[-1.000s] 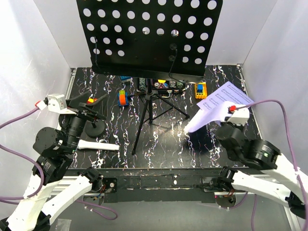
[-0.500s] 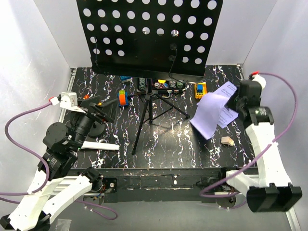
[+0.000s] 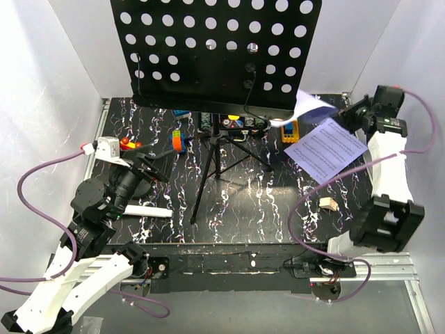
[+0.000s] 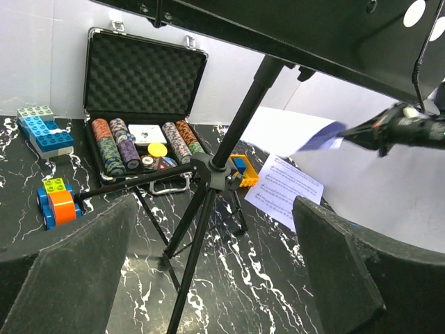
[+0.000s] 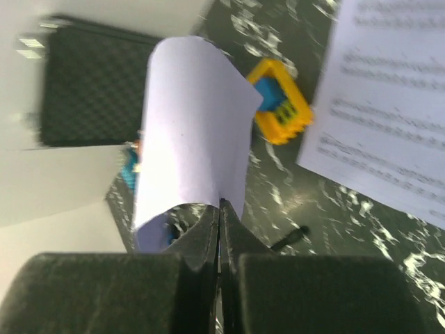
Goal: Pack up the instrument practice props
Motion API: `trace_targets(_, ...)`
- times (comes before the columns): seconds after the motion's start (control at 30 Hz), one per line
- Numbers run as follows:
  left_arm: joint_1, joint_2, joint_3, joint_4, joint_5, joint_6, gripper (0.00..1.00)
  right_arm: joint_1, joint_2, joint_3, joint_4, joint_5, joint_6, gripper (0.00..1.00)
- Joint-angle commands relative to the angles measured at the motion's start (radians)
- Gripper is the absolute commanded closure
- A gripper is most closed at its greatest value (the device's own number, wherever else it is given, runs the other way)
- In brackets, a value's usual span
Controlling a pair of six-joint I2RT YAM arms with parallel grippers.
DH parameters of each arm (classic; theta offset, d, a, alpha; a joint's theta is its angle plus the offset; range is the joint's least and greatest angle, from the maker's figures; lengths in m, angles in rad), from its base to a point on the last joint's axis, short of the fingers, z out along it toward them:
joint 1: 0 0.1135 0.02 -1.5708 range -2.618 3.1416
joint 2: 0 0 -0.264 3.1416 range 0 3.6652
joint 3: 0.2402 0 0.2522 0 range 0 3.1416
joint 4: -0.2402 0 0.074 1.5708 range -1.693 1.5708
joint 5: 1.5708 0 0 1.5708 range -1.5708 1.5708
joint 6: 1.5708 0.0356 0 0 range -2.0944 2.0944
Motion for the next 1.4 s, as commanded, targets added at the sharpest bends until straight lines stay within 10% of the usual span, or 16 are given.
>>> trace_targets(0.0, 0.003, -0.010, -0.025, -0.015, 0.008, -0.008, 0.04, -0.018, 0.133, -0.134, -0.077, -0.059, -0.008, 0.99)
trace_targets(0.47, 0.001, 0.010, -0.097, 0.034, 0.040, -0.044, 0.02, -0.090, 0.098, -0.283, 0.016, -0.206, -0.035, 0.99)
trace_targets(1.37, 0.003, -0.067, -0.209, 0.026, 0.075, -0.114, 0.02, -0.156, 0.129, -0.409, -0.107, 0.114, -0.245, 0.99)
